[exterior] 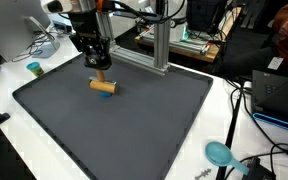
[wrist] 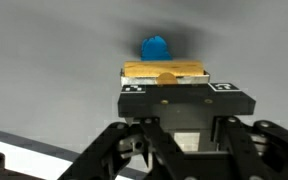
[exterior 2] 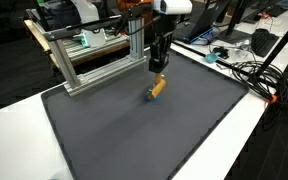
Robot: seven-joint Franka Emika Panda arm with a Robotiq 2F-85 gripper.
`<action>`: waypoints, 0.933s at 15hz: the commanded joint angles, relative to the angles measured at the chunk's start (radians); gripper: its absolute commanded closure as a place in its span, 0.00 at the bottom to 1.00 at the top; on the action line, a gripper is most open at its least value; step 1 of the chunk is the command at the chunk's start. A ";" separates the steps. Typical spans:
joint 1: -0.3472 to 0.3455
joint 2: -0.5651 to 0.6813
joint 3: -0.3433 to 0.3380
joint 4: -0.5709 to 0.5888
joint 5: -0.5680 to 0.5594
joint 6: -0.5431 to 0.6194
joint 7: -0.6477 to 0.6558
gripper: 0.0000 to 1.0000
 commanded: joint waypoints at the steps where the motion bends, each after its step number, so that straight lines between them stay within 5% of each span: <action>1: -0.007 0.000 0.005 -0.002 -0.003 0.000 0.002 0.77; 14: -0.024 0.095 0.016 0.050 0.031 -0.040 -0.018 0.77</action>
